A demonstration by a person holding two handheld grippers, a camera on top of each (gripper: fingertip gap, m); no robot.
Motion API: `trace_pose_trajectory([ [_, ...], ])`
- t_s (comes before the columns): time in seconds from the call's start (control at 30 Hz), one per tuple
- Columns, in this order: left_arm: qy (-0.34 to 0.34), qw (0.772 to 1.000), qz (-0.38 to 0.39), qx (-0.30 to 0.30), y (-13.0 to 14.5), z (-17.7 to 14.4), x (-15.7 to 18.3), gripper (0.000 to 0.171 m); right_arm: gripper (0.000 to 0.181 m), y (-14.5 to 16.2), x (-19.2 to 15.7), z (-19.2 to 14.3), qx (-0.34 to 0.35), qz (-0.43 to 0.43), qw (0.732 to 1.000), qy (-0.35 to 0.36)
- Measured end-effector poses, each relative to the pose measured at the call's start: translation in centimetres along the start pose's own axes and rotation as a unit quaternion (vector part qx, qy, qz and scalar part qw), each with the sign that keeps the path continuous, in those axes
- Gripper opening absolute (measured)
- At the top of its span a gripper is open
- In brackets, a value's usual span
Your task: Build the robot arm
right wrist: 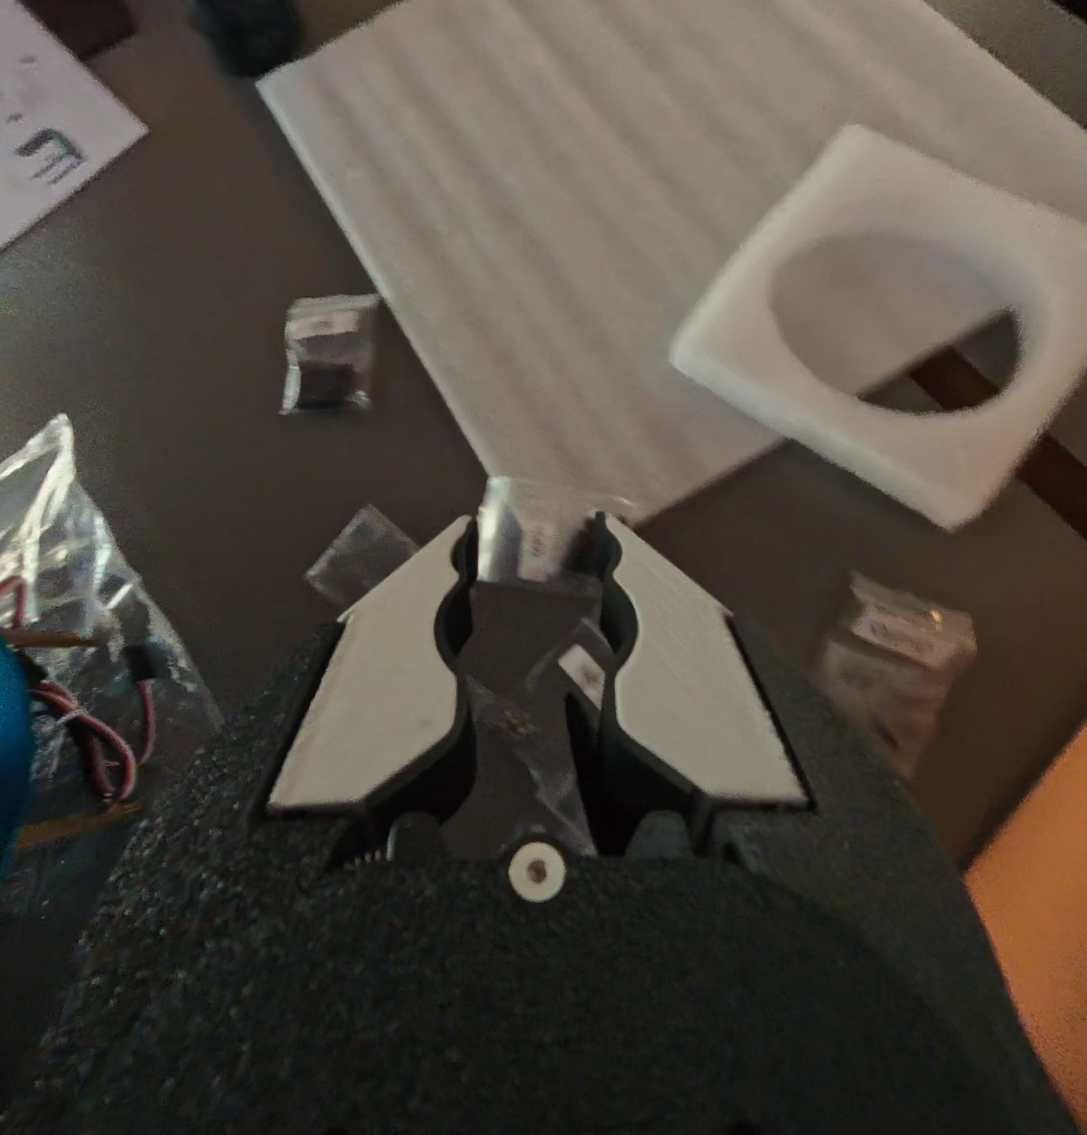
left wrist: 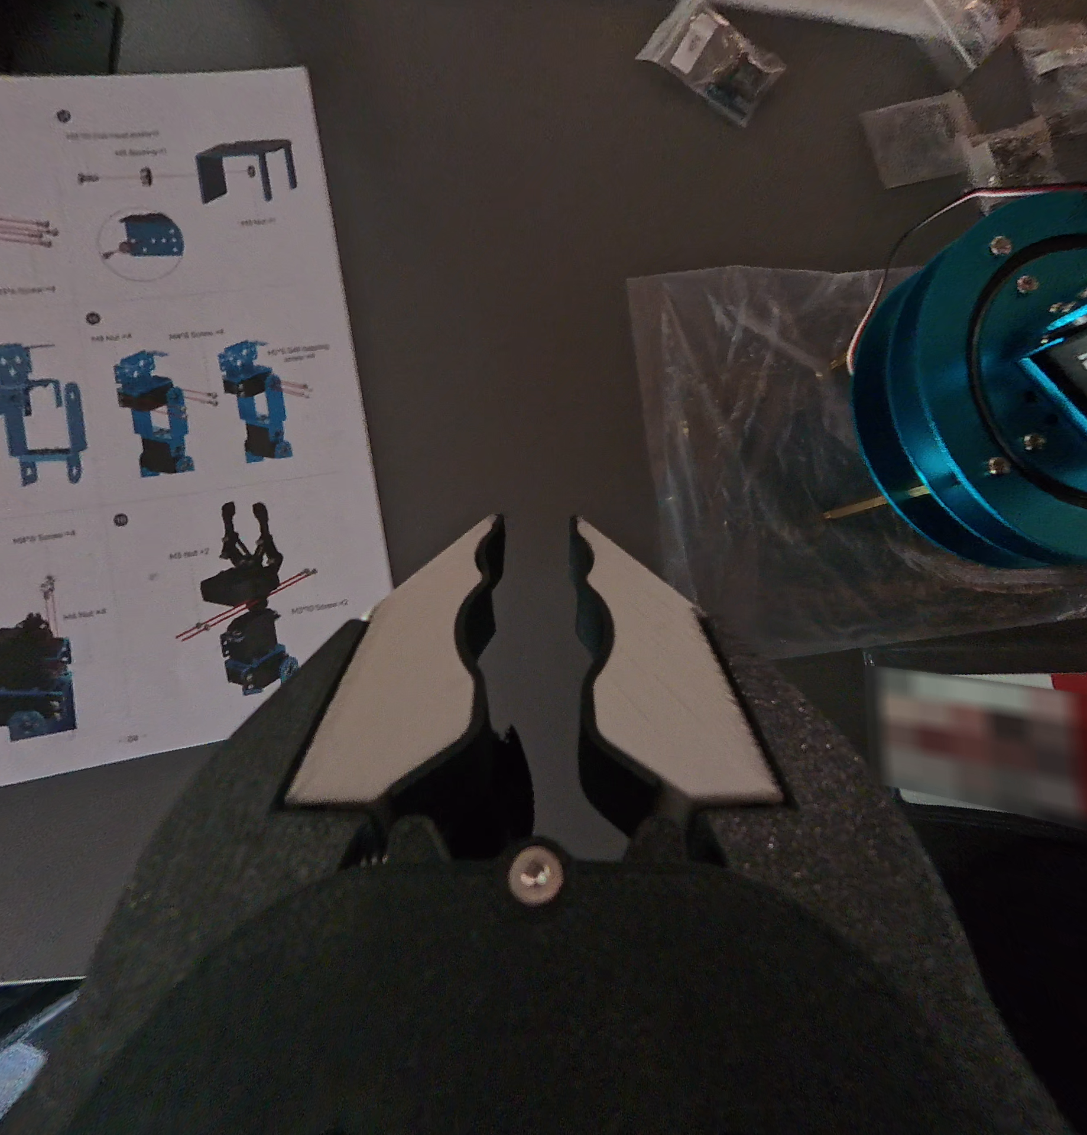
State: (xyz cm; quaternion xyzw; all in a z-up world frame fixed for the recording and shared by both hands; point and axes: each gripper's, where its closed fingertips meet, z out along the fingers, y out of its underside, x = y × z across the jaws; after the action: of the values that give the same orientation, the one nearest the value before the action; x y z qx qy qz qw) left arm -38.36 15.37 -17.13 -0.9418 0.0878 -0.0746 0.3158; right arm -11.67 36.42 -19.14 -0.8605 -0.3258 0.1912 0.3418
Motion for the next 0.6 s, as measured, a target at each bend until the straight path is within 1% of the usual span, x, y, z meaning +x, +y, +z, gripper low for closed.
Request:
trace_pose_trajectory([
  [0.07,0.005,1.0,-0.011,-0.009,0.5,0.4,-0.4,0.02,0.038,1.3,1.3,0.0,-0.014,0.023,1.0,0.015],
  [0.17,0.013,1.0,-0.013,-0.022,0.8,1.0,-0.4,0.02,0.037,2.8,1.6,1.1,-0.038,0.033,0.999,0.018],
  [0.2,0.014,1.0,-0.009,-0.024,0.8,1.1,-0.3,0.02,0.034,2.4,1.5,1.0,-0.024,0.042,0.999,0.015],
  [0.27,0.01,1.0,0.004,-0.025,0.4,1.1,-0.2,0.02,0.023,2.6,1.1,0.9,-0.029,0.054,0.998,-0.003],
  [0.37,0.005,1.0,0.012,-0.022,0.1,1.1,0.0,0.02,0.013,3.0,1.3,0.6,-0.025,0.038,0.999,0.012],
  [0.4,0.007,1.0,0.01,-0.022,0.0,1.2,0.2,0.02,0.008,3.0,1.1,0.4,-0.022,0.038,0.999,0.007],
  [0.6,0.014,0.999,0.018,-0.031,0.3,1.7,0.9,0.02,0.003,2.4,0.6,-0.7,-0.003,0.067,0.998,-0.018],
])
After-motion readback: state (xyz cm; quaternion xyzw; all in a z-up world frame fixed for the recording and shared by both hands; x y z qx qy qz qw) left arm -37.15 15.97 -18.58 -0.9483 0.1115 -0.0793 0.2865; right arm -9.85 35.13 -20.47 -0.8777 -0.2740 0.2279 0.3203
